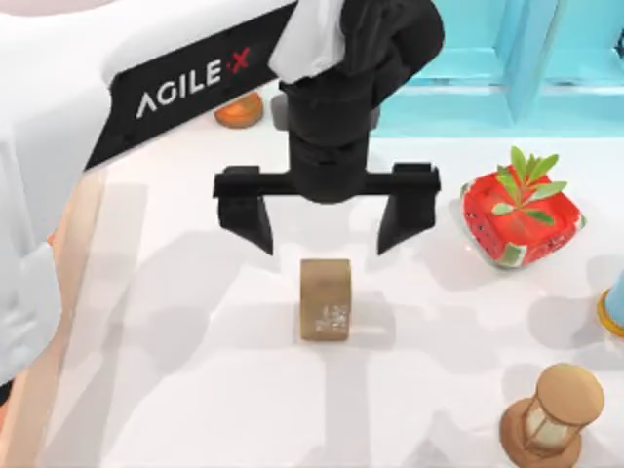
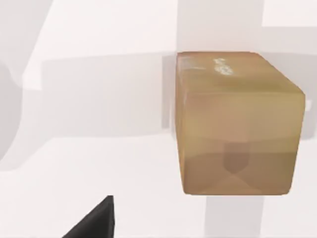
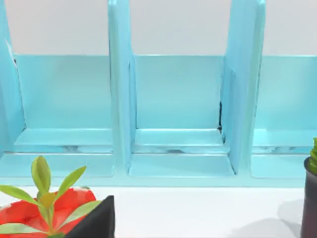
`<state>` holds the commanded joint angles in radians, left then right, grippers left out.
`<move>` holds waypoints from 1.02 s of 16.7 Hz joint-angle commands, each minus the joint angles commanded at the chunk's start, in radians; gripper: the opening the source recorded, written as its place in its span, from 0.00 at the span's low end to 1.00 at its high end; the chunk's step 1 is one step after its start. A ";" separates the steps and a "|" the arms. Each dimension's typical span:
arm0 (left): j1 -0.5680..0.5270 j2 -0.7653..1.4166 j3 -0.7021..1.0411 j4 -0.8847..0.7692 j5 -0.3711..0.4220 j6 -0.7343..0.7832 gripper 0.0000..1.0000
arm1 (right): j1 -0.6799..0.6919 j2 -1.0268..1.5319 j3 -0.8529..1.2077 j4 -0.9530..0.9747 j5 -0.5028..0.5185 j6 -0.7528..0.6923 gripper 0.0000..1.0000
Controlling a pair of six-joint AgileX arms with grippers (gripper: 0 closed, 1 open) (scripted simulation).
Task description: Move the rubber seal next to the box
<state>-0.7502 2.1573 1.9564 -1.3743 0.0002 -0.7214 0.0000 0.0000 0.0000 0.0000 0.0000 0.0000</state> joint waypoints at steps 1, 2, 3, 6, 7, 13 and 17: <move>0.005 -0.002 -0.003 0.002 0.000 0.001 1.00 | 0.000 0.000 0.000 0.000 0.000 0.000 1.00; 0.005 -0.001 -0.006 0.005 0.000 0.001 1.00 | 0.000 0.000 0.000 0.000 0.000 0.000 1.00; 0.004 0.002 -0.019 0.019 0.000 0.002 1.00 | 0.000 0.000 0.000 0.000 0.000 0.000 1.00; 0.004 0.016 -0.102 0.115 0.000 0.004 1.00 | 0.000 0.000 0.000 0.000 0.000 0.000 1.00; 0.004 0.023 -0.137 0.160 0.000 0.004 1.00 | 0.000 0.000 0.000 0.000 0.000 0.000 1.00; 0.003 0.059 -0.305 0.364 0.001 0.004 1.00 | 0.000 0.000 0.000 0.000 0.000 0.000 1.00; 0.003 0.059 -0.306 0.365 0.001 0.004 1.00 | 0.000 0.000 0.000 0.000 0.000 0.000 1.00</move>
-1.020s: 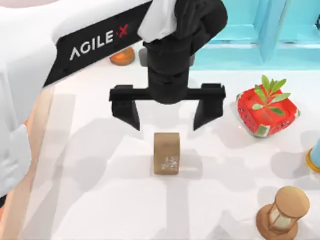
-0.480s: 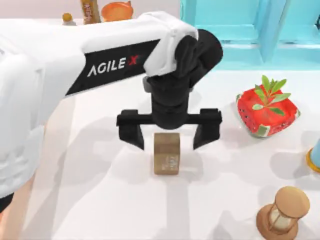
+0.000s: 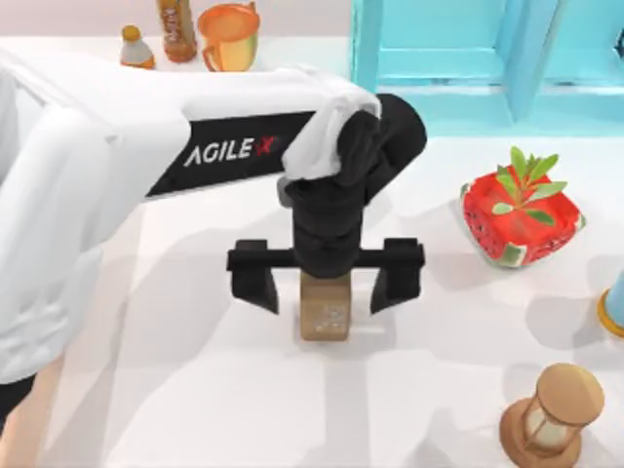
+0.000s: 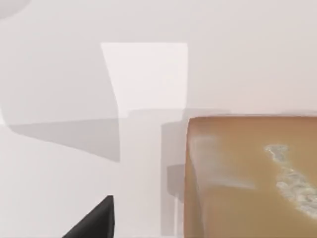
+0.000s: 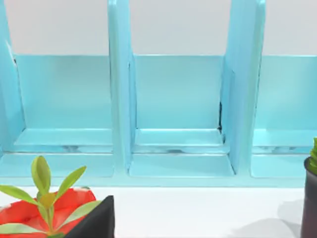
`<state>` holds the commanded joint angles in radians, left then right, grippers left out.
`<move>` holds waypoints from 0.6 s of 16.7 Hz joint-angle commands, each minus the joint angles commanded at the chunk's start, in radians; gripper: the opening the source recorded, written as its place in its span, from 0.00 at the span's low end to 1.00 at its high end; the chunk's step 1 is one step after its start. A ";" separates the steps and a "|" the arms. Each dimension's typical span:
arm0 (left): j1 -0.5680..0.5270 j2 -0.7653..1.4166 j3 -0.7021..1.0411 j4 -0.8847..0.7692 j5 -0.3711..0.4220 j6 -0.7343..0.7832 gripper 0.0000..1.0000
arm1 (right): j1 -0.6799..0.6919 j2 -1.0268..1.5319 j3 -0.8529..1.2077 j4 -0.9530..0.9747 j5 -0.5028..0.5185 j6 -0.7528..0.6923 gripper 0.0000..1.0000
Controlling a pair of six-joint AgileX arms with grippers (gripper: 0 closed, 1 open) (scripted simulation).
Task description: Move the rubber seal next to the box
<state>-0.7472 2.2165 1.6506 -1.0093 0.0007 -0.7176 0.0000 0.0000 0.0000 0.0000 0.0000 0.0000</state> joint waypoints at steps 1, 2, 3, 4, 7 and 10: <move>0.000 0.000 0.000 0.000 0.000 0.000 0.92 | 0.000 0.000 0.000 0.000 0.000 0.000 1.00; 0.000 0.000 0.000 0.000 0.000 0.000 0.85 | 0.000 0.000 0.000 0.000 0.000 0.000 1.00; 0.000 0.000 0.000 0.000 0.000 0.000 0.77 | 0.000 0.000 0.000 0.000 0.000 0.000 1.00; 0.000 0.000 0.000 0.000 0.000 0.000 0.70 | 0.000 0.000 0.000 0.000 0.000 0.000 1.00; 0.000 0.000 0.000 0.000 0.000 0.000 0.47 | 0.000 0.000 0.000 0.000 0.000 0.000 1.00; 0.000 0.000 0.000 0.000 0.000 0.000 0.25 | 0.000 0.000 0.000 0.000 0.000 0.000 1.00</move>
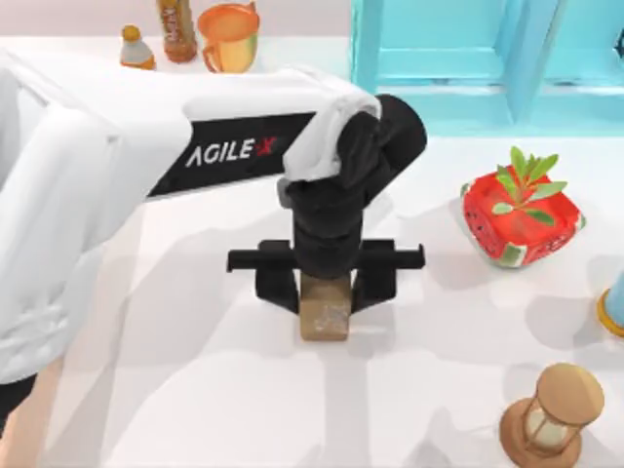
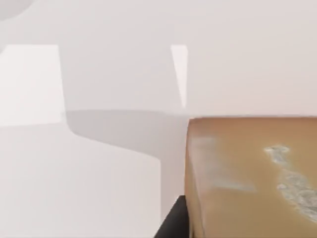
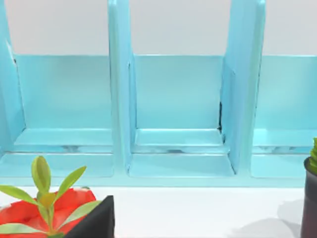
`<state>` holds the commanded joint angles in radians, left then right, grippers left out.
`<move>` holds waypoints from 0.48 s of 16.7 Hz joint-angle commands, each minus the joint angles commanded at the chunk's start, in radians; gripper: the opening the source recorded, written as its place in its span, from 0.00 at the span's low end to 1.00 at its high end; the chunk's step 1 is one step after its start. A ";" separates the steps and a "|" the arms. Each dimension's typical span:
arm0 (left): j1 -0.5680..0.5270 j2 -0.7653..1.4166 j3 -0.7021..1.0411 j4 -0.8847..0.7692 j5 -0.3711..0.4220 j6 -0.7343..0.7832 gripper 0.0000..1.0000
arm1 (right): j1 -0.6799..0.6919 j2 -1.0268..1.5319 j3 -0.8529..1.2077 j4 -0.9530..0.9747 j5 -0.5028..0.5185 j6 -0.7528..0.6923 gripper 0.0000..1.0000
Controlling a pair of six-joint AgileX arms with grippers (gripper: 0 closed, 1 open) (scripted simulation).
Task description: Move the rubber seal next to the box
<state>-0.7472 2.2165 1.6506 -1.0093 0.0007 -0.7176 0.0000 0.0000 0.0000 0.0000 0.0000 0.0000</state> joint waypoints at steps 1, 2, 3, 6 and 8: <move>0.000 0.000 0.000 0.000 0.000 0.000 0.17 | 0.000 0.000 0.000 0.000 0.000 0.000 1.00; 0.000 0.000 0.000 0.000 0.000 0.000 0.10 | 0.000 0.000 0.000 0.000 0.000 0.000 1.00; 0.000 0.000 0.000 0.000 0.000 0.000 0.02 | 0.000 0.000 0.000 0.000 0.000 0.000 1.00; 0.000 0.000 0.000 0.000 0.000 0.000 0.00 | 0.000 0.000 0.000 0.000 0.000 0.000 1.00; 0.000 0.000 0.000 0.000 0.000 0.000 0.00 | 0.000 0.000 0.000 0.000 0.000 0.000 1.00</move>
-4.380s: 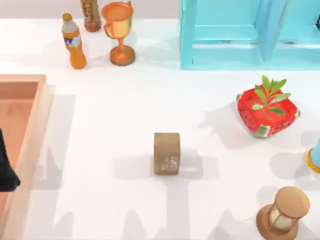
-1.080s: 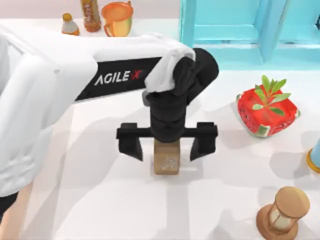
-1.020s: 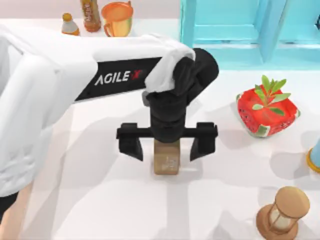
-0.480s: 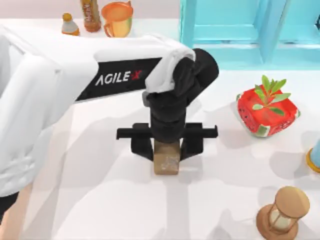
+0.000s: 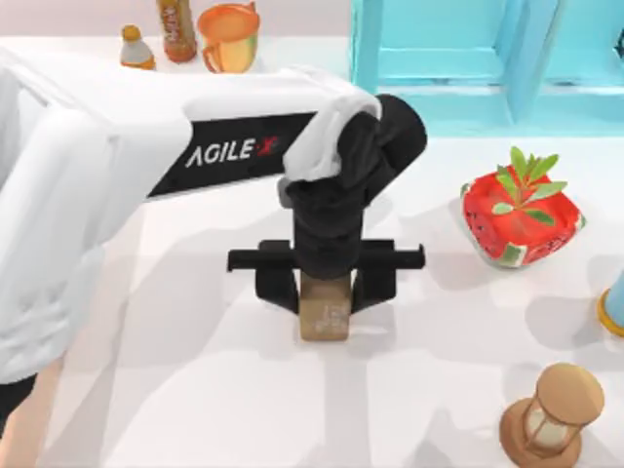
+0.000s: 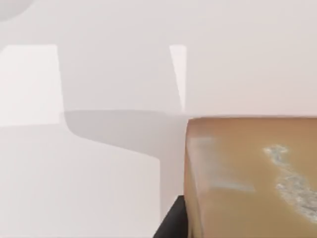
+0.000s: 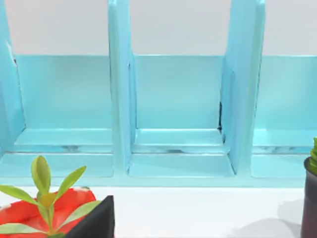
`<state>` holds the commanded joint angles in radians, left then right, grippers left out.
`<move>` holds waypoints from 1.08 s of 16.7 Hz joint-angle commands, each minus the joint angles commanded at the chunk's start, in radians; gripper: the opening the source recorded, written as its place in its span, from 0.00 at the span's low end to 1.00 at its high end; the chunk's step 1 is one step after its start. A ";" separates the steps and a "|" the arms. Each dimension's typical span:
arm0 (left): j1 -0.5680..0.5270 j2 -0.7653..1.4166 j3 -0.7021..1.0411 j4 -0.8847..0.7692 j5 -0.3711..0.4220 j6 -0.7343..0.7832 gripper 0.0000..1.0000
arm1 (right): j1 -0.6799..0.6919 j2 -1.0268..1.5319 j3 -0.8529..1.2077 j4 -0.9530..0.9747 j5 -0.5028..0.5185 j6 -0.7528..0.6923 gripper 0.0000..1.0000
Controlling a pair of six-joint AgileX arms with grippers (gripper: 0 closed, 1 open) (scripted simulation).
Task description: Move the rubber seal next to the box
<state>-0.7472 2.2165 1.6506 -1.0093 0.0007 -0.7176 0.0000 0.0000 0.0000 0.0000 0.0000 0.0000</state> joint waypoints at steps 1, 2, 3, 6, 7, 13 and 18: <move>0.000 0.000 0.000 0.000 0.000 0.000 0.00 | 0.000 0.000 0.000 0.000 0.000 0.000 1.00; 0.000 0.000 0.000 0.000 0.000 0.000 0.00 | 0.000 0.000 0.000 0.000 0.000 0.000 1.00; 0.000 0.000 0.000 0.000 0.000 0.000 0.00 | 0.000 0.000 0.000 0.000 0.000 0.000 1.00; 0.000 -0.008 0.017 -0.017 -0.001 0.001 0.00 | 0.000 0.000 0.000 0.000 0.000 0.000 1.00; 0.001 -0.013 0.033 -0.041 -0.002 -0.001 0.00 | 0.000 0.000 0.000 0.000 0.000 0.000 1.00; -0.001 -0.049 0.127 -0.174 0.000 -0.001 0.00 | 0.000 0.000 0.000 0.000 0.000 0.000 1.00; 0.014 -0.056 0.115 -0.177 -0.001 0.001 0.00 | 0.000 0.000 0.000 0.000 0.000 0.000 1.00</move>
<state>-0.7330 2.1608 1.7653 -1.1860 -0.0001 -0.7166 0.0000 0.0000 0.0000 0.0000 0.0000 0.0000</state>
